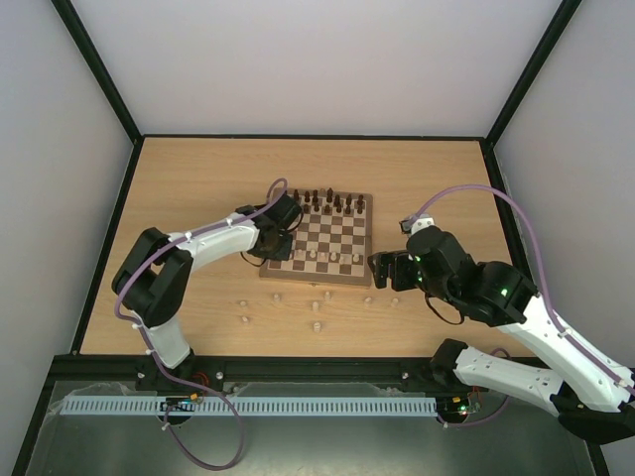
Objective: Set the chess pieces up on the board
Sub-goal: Place the chess piece on the chessboard, then pick up the chess piece at the center of the board.
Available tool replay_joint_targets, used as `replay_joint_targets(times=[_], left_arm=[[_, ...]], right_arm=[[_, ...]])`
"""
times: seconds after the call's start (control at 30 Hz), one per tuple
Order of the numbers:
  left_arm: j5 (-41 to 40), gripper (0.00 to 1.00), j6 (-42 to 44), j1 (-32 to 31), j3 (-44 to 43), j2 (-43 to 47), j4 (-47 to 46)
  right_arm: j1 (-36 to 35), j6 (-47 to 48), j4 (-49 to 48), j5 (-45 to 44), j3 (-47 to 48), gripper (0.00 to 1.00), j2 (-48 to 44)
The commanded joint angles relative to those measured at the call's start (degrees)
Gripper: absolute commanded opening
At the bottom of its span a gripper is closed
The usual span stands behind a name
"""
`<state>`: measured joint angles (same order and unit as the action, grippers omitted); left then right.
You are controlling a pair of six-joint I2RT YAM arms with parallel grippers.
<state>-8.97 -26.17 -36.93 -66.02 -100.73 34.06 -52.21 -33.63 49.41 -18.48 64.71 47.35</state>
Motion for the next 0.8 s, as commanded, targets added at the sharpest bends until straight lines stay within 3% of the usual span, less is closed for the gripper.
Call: replay_joint_targets(times=[0.0, 0.23, 0.5, 0.63, 0.77], left_arm=[[1.1, 0.17, -0.3, 0.3, 1.3, -0.7, -0.2], [1.5, 0.36, -0.2, -0.2, 0.6, 0.9, 0.2], [0.0, 0.46, -1.1, -1.5, -1.7, 8.1, 3.3], [-0.4, 0.58, -1.2, -2.2, -1.6, 16.2, 3.5], [1.4, 0.77, -0.3, -2.4, 1.2, 24.5, 0.6]], right_arm=[[-0.2, 0.2, -0.2, 0.0, -0.7, 0.99, 0.0], [-0.2, 0.0, 0.1, -0.4, -0.8, 0.99, -0.2], [-0.2, -0.8, 0.6, 0.4, 0.0, 0.99, -0.8], [-0.2, -1.6, 0.4, 2.3, -1.4, 0.99, -3.0], [-0.2, -2.2, -2.7, 6.1, -6.8, 0.99, -5.6]])
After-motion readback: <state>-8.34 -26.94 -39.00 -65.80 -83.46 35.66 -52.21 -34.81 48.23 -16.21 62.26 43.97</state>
